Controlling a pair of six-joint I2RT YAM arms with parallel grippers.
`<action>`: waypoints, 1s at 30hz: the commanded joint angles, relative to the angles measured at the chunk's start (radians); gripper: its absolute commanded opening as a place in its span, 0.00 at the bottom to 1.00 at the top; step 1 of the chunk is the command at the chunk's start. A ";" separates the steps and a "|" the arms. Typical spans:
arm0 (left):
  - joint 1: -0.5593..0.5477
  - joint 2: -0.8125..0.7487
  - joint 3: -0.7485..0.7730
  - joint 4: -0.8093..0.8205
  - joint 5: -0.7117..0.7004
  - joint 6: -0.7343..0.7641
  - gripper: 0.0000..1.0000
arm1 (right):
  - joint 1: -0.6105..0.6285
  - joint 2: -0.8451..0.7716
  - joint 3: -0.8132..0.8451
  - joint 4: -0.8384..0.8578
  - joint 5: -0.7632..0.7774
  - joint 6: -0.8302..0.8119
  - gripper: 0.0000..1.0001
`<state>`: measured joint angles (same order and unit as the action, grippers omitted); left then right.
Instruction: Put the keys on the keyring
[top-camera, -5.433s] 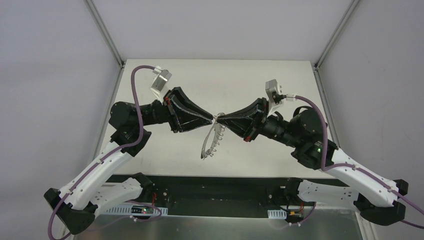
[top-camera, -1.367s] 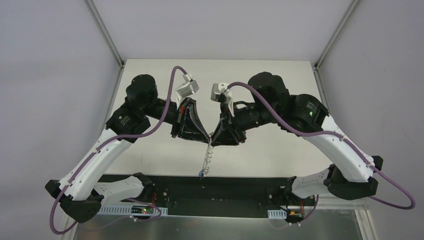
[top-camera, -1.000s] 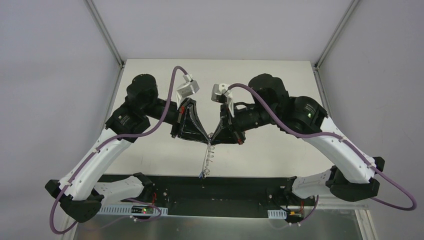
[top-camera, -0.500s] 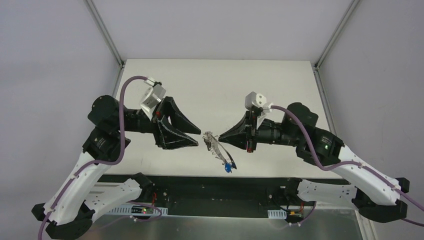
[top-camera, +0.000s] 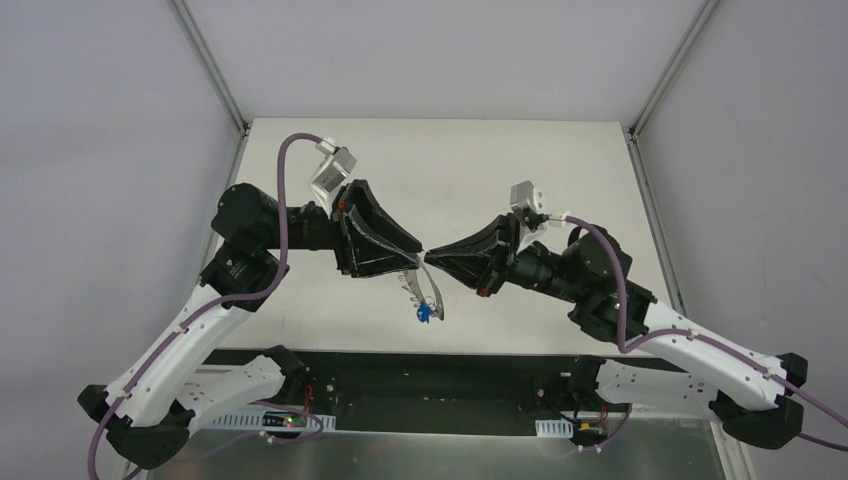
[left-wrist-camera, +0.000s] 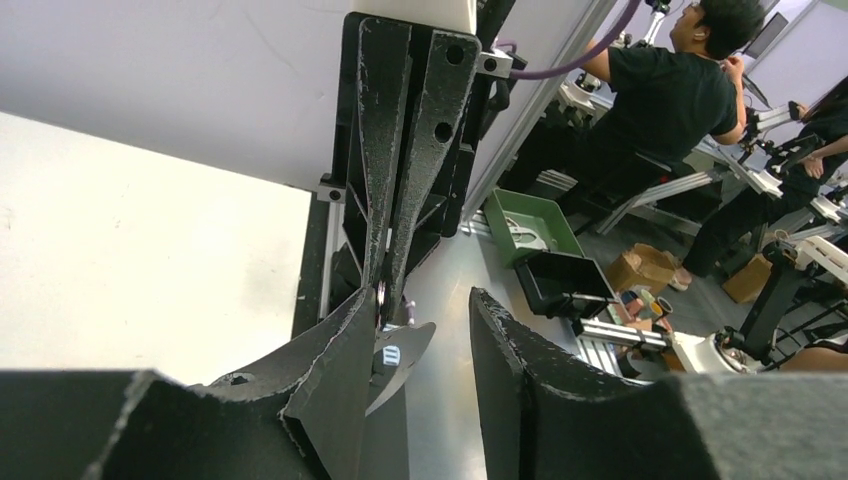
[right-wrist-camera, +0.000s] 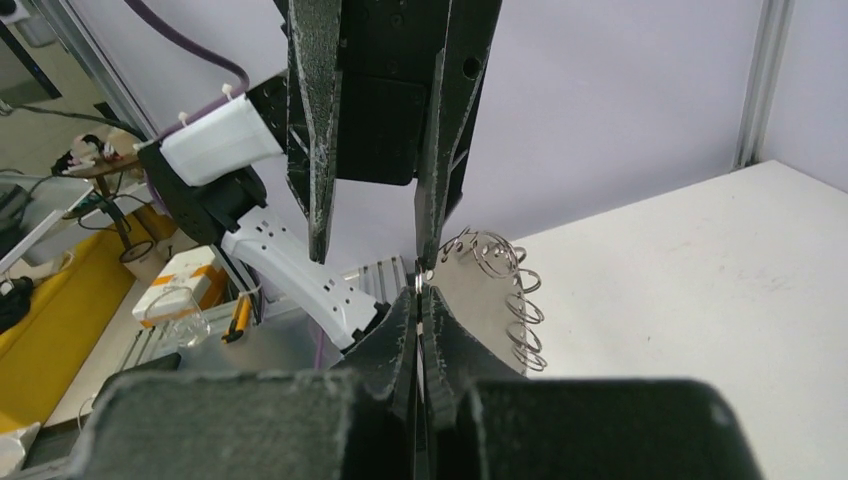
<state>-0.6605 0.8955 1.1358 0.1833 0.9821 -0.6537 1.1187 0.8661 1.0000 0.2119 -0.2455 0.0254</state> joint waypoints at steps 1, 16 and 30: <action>-0.010 -0.037 -0.009 0.083 -0.012 -0.027 0.38 | 0.013 -0.034 -0.009 0.242 0.063 0.041 0.00; -0.010 -0.083 -0.014 0.050 -0.070 -0.017 0.37 | 0.039 -0.033 -0.017 0.307 0.094 0.032 0.00; -0.010 -0.067 -0.025 0.056 -0.118 -0.016 0.36 | 0.069 0.007 -0.014 0.354 0.067 0.020 0.00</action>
<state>-0.6617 0.8257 1.1061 0.1970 0.8833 -0.6659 1.1770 0.8795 0.9672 0.4728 -0.1696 0.0486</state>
